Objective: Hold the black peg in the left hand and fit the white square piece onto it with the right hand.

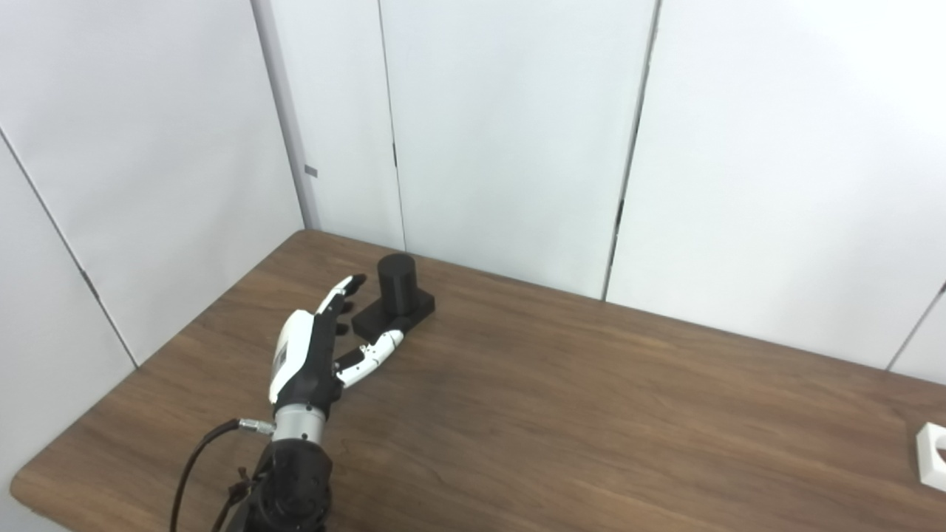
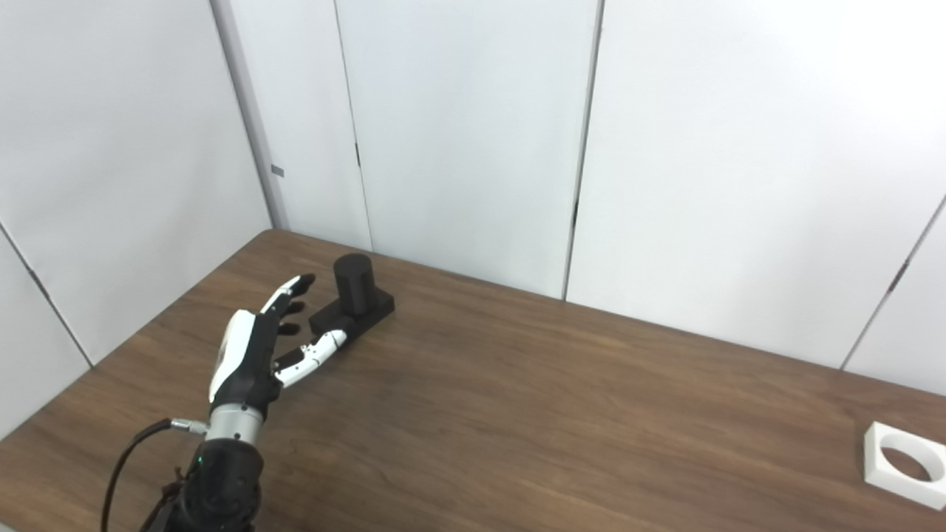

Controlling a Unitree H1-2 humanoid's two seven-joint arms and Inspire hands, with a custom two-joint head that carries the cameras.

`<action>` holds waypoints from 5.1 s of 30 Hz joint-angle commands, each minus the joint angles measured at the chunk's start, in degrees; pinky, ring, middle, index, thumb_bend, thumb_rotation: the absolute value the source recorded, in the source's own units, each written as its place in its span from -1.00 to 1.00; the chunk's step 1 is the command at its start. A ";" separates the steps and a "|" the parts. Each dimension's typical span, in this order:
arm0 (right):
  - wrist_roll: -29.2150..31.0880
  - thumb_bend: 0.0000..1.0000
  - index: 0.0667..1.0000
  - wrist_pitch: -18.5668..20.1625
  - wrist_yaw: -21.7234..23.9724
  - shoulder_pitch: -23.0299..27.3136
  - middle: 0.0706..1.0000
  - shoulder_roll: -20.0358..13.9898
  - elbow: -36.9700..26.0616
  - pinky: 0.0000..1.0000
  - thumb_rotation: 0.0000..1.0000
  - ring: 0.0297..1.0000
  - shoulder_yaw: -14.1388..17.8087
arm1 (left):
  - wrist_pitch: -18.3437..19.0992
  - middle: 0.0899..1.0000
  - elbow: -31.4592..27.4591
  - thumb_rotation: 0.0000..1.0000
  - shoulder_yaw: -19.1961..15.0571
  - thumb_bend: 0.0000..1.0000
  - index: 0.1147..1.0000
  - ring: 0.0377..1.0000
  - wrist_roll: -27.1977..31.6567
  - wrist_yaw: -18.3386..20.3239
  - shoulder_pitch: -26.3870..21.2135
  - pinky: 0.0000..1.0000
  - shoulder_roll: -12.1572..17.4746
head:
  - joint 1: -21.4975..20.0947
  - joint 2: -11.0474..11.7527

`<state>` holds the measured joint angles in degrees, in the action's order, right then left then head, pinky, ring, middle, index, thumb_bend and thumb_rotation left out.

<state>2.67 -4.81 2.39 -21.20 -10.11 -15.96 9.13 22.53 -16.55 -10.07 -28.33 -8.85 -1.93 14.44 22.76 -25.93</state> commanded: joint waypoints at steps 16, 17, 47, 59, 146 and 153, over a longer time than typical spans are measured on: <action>-1.41 0.07 0.83 0.04 -0.35 -0.74 0.78 0.07 -0.40 1.00 1.00 0.88 -0.22 | 1.25 0.85 17.31 0.17 4.94 0.91 0.65 0.94 -16.70 -4.85 -9.96 1.00 10.65 | -0.58 -0.37; -1.45 0.07 0.82 -0.06 -0.38 -0.73 0.78 0.08 -0.39 0.94 1.00 0.87 -0.27 | 1.79 0.86 18.20 0.20 5.35 0.92 0.66 0.95 -16.89 -4.20 -10.51 1.00 11.11 | -0.58 -0.37; -1.03 -0.06 0.81 -0.56 -0.83 -1.50 0.75 0.79 -0.82 0.73 1.00 0.80 -1.16 | 0.92 0.79 36.55 0.36 10.18 1.00 0.61 0.87 -10.66 -3.47 -19.47 0.91 12.24 | -2.66 -0.80; -2.29 -0.10 0.87 1.13 -1.13 -2.12 0.83 0.90 -2.44 0.84 1.00 0.88 -1.34 | -0.30 0.74 47.50 0.18 13.27 1.00 0.56 0.84 -10.54 -8.07 -22.94 0.89 13.14 | -2.91 -1.05; -4.35 0.09 0.97 9.60 -0.84 -3.22 0.86 1.51 -10.19 1.00 1.00 0.95 -4.53 | -3.34 0.33 -1.71 -0.90 18.36 0.04 -0.17 0.50 -9.34 -1.20 -0.90 0.29 2.73 | -16.34 -9.47; -5.54 -0.03 0.94 11.24 -1.23 -3.61 0.82 1.73 -12.78 0.92 1.00 0.89 -5.19 | -5.83 0.37 -9.04 -0.90 21.35 0.04 -0.17 0.54 -11.07 4.07 5.47 0.34 0.37 | -18.48 -12.28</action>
<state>-2.72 6.20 0.70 -24.39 -8.57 -26.67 4.19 19.05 -22.93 10.76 -37.90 -5.05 3.61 14.92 4.22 -38.14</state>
